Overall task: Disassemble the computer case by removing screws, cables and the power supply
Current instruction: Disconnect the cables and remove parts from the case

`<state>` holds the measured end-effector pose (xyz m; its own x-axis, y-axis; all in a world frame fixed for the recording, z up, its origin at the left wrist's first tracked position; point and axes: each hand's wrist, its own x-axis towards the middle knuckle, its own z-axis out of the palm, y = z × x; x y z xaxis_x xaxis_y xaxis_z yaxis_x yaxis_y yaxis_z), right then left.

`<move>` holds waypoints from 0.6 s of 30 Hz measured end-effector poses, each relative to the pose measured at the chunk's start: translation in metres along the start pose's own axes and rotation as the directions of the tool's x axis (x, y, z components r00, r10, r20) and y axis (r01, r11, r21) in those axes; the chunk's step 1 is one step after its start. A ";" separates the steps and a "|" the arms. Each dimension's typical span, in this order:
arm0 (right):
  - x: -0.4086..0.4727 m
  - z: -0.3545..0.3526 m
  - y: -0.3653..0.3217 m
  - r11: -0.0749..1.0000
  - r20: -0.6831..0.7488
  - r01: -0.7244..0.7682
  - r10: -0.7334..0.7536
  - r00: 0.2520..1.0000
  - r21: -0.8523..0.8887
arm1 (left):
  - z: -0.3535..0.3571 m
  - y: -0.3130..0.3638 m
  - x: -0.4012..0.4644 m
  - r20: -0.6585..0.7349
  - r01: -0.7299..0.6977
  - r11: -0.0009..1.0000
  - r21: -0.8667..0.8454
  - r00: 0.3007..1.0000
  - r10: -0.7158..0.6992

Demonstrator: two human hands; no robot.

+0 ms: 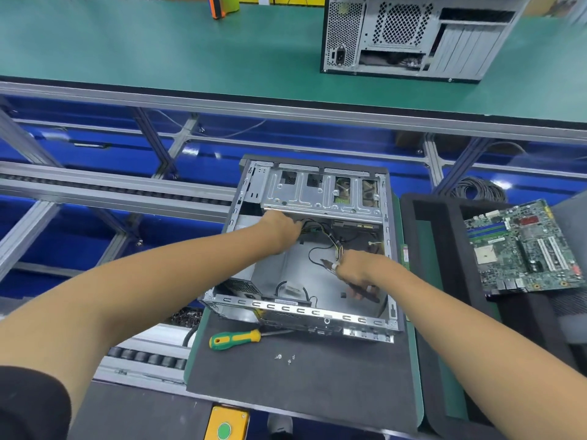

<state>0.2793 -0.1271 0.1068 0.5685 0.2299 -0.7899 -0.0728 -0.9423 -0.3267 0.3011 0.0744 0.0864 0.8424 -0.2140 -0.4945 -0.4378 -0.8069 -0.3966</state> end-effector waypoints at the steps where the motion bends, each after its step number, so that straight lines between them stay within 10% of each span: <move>1: 0.001 0.004 0.001 1.000 -0.039 0.012 -0.012 0.999 0.002 | 0.000 0.006 0.004 -0.045 -0.002 1.000 -0.030 0.999 0.001; 5: 0.006 0.016 0.005 0.991 -0.162 0.034 -0.054 0.985 -0.129 | -0.002 0.031 0.025 -0.223 -0.178 0.958 -0.225 0.967 0.127; 13: 0.015 0.035 0.018 0.907 -0.196 0.012 -0.104 0.975 -0.422 | -0.013 0.059 0.072 -0.017 -0.115 0.846 -0.521 0.992 0.125; 18: 0.014 0.040 0.020 0.902 -0.201 0.007 -0.104 0.974 -0.432 | -0.001 0.073 0.076 -0.167 -0.192 0.743 -0.641 0.980 0.109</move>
<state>0.2536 -0.1332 0.0682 0.7263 0.2734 -0.6307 0.2925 -0.9532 -0.0764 0.3335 -0.0016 0.0207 0.8304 -0.3893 -0.3986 -0.2854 -0.9116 0.2957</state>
